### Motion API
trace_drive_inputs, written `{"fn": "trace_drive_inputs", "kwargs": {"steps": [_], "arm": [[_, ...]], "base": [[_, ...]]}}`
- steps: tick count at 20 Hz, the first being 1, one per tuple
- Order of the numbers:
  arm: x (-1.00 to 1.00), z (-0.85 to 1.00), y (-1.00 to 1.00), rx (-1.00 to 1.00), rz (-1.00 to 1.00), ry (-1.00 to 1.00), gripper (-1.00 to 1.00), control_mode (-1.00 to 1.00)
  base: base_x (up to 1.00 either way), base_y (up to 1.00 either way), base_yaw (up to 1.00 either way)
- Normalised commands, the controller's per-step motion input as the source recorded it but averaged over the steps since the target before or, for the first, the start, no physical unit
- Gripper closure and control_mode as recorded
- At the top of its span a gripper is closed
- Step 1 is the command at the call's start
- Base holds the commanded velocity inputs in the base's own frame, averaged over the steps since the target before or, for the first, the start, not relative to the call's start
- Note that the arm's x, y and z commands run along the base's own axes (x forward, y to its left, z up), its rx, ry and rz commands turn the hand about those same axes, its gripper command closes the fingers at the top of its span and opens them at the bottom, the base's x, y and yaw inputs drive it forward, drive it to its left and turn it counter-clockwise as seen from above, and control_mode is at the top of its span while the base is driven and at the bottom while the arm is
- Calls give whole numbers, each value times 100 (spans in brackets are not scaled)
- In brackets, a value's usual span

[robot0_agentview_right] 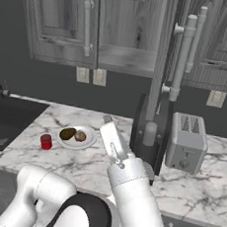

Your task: Pick the avocado and bread from the counter and place them on the plate. Then pick the jam from the cabinet and place it next to the plate. Lastly close the cabinet door.

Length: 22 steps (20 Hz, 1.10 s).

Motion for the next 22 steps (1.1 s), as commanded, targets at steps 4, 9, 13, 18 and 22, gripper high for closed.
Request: {"fn": "trace_drive_inputs", "kwargs": {"steps": [4, 9, 13, 18, 22], "arm": [[-1, 0, -60, 15, 0, 0, -100, -100], [8, 1, -56, 15, 2, 1, -100, -100], [21, 6, -60, 15, 10, 4, -100, -100], [28, 0, -66, 14, 12, 5, -100, -100], [49, 0, -65, 11, 17, 11, -100, -100]], "base": [[0, 0, 0], [0, 0, 0], [0, 0, 0], [0, 0, 0], [0, 0, 0]]}}
